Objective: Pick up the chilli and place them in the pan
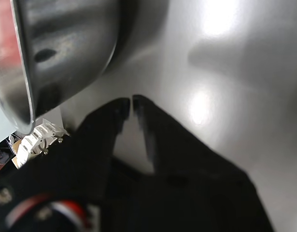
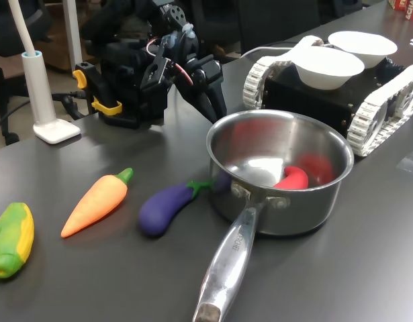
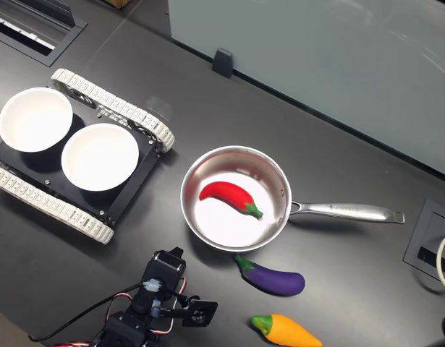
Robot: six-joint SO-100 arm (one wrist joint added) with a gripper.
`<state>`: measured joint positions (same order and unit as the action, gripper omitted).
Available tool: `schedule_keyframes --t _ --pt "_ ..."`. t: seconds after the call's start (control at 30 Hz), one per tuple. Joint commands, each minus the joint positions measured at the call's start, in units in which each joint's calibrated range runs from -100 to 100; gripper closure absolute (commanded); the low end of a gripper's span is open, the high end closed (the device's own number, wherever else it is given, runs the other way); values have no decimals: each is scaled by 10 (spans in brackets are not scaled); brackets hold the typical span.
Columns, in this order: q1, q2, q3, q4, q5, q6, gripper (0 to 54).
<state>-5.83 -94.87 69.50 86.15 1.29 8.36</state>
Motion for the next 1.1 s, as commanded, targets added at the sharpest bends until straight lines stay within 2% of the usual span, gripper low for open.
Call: schedule_keyframes --t 0.0,0.23,0.43,1.07 --pt "2 -6 -9 -6 -3 -5 534" --pt "2 -6 6 -7 0 -4 534" --pt "-1 -6 32 -27 4 -4 534" --pt "14 -6 38 -26 11 -14 534"
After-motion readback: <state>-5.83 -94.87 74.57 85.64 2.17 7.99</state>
